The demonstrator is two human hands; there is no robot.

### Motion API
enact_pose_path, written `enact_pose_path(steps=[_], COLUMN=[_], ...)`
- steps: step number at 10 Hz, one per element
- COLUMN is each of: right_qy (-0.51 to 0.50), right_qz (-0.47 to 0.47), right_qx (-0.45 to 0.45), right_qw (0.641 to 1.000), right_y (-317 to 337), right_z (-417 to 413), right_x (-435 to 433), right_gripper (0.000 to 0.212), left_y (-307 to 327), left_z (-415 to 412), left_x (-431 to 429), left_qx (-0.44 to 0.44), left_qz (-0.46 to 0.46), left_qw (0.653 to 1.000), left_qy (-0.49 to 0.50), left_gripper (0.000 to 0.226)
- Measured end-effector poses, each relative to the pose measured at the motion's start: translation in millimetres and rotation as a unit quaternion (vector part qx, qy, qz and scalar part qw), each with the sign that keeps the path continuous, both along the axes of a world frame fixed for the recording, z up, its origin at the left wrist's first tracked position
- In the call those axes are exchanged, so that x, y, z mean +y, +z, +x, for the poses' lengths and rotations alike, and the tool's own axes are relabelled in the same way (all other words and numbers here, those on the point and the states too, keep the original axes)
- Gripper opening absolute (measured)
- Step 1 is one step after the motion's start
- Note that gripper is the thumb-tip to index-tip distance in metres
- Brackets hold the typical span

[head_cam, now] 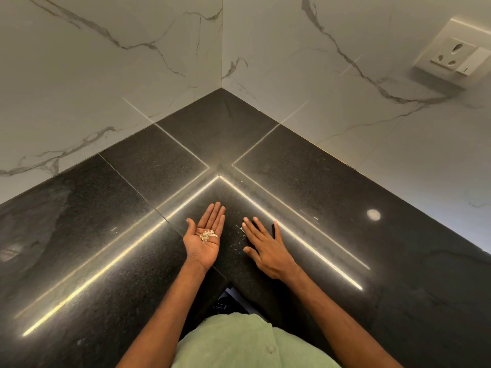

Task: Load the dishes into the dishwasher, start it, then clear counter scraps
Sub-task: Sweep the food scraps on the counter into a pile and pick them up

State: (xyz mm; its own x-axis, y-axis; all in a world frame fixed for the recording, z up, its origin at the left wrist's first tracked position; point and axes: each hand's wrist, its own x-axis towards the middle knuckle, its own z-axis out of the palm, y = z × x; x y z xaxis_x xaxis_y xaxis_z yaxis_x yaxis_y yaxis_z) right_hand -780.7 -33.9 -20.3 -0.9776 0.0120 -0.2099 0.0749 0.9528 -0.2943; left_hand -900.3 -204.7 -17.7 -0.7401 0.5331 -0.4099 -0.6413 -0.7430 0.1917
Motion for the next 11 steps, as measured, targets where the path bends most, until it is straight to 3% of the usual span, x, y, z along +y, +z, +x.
enact_pose_path(steps=[2,4,6,11], right_qy=[-0.047,0.008,0.012,0.002], right_qz=[-0.063,0.032,0.041,0.17], right_qx=[0.026,0.0,0.001,0.043], right_qw=[0.997,0.999,0.999,0.985], right_y=[3.2,-3.3,-3.8,-6.2], right_z=[-0.5,1.4,3.6,14.2], right_x=[9.2,3.7,2.8,-13.8], right_gripper=[0.066,0.059,0.062,0.061], left_y=[-0.3,-0.2,-0.4,0.3], left_z=[-1.4,-1.5,-1.3,-0.5], left_x=[-1.3,-0.7,0.1,-2.2], left_qx=[-0.004,-0.003,-0.004,-0.006], left_qz=[0.001,-0.005,-0.011,-0.011], left_qw=[1.0,1.0,1.0,1.0], left_qy=[0.006,0.003,0.001,0.001], left_gripper=[0.071,0.071,0.07,0.071])
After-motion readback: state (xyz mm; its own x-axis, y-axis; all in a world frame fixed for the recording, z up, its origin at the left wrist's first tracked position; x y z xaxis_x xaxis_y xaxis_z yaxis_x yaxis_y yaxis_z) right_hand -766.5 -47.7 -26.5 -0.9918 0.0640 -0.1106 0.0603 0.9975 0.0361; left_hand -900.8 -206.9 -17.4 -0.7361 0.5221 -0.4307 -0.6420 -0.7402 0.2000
